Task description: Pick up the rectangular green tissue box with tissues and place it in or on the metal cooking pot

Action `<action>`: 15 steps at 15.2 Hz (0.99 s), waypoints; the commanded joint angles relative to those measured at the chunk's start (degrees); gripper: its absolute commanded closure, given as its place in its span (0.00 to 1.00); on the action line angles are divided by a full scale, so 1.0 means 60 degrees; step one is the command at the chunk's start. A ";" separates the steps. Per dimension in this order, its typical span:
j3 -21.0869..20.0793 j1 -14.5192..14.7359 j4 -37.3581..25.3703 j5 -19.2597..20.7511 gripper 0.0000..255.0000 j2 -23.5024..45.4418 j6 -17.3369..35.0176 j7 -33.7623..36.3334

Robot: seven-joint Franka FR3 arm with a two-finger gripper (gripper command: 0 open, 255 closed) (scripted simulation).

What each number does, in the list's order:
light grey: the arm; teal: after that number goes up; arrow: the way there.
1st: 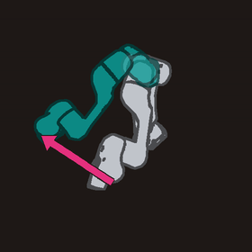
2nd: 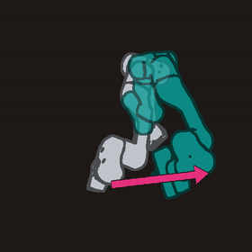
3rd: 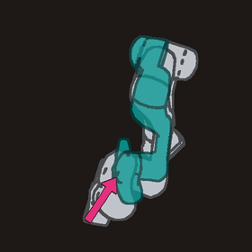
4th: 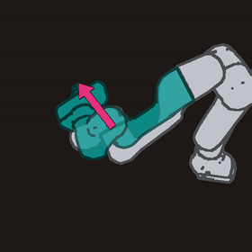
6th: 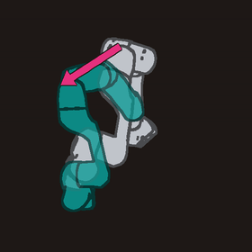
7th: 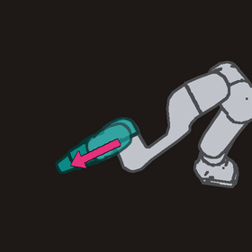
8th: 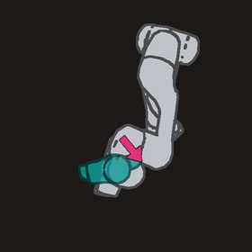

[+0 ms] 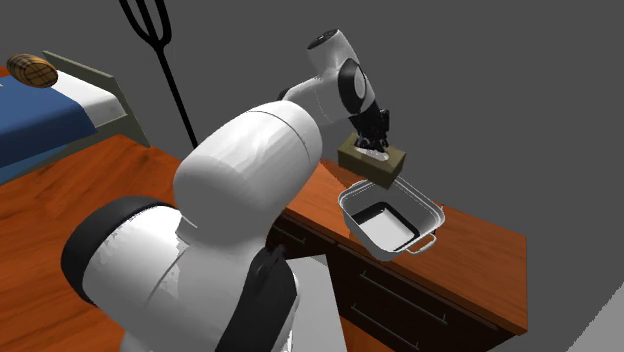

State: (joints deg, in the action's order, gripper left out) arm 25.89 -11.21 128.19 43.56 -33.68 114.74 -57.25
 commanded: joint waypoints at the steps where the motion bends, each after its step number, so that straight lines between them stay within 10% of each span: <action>1: 0.0406 -0.0099 -0.0162 0.0067 1.00 -0.0019 0.0142 -0.0494; 15: 0.1897 -0.0366 0.0054 0.0472 1.00 0.0155 0.1395 -0.1466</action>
State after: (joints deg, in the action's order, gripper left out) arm 36.99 -13.27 127.80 46.05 -32.77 122.35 -66.34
